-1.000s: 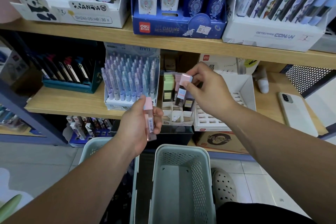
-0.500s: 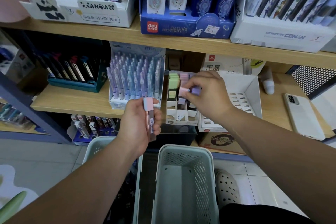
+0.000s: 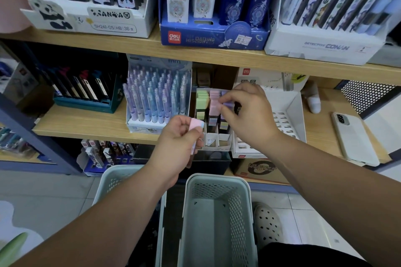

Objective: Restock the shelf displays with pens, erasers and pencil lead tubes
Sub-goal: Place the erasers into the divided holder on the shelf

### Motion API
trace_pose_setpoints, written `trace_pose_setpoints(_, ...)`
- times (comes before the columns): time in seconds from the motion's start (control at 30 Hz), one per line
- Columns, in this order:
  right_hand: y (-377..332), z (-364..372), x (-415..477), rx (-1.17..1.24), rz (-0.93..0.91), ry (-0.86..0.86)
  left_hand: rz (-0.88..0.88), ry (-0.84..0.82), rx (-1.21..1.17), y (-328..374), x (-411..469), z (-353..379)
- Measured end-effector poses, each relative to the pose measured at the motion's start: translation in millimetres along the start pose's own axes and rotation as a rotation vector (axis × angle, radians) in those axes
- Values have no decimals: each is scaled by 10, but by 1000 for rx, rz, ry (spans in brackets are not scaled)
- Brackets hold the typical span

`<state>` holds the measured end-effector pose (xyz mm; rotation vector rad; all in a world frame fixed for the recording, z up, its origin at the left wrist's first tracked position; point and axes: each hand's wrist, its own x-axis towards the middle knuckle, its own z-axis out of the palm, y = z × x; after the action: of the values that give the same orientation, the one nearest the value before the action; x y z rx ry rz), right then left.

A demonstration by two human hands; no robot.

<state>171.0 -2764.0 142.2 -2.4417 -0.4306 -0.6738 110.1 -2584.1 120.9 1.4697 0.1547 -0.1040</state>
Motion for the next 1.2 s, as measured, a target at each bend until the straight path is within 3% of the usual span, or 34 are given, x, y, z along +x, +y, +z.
trace_pose_setpoints(0.17, -218, -198, -47, 440, 215, -322, 91, 47, -37, 77, -17, 111)
trace_pose_setpoints(0.33, -270, -291, -70, 595, 322, -442, 147, 20, -16, 128, -27, 190)
trace_pose_setpoints(0.57, -119, -322, 14, 268, 240, -231, -20, 264, 179, -132, 104, -22)
trace_pose_setpoints(0.73, -116, -306, 69, 89, 67, -120, -199, 153, 250, -333, 91, -43)
trace_pose_setpoints(1.0, -6, -52, 30, -32, -82, -174, -234, 130, 241, -360, 142, -15)
trace_pose_setpoints(1.2, 13, 15, 44, -26, -96, -171, -238, 84, 192, -361, 154, 5)
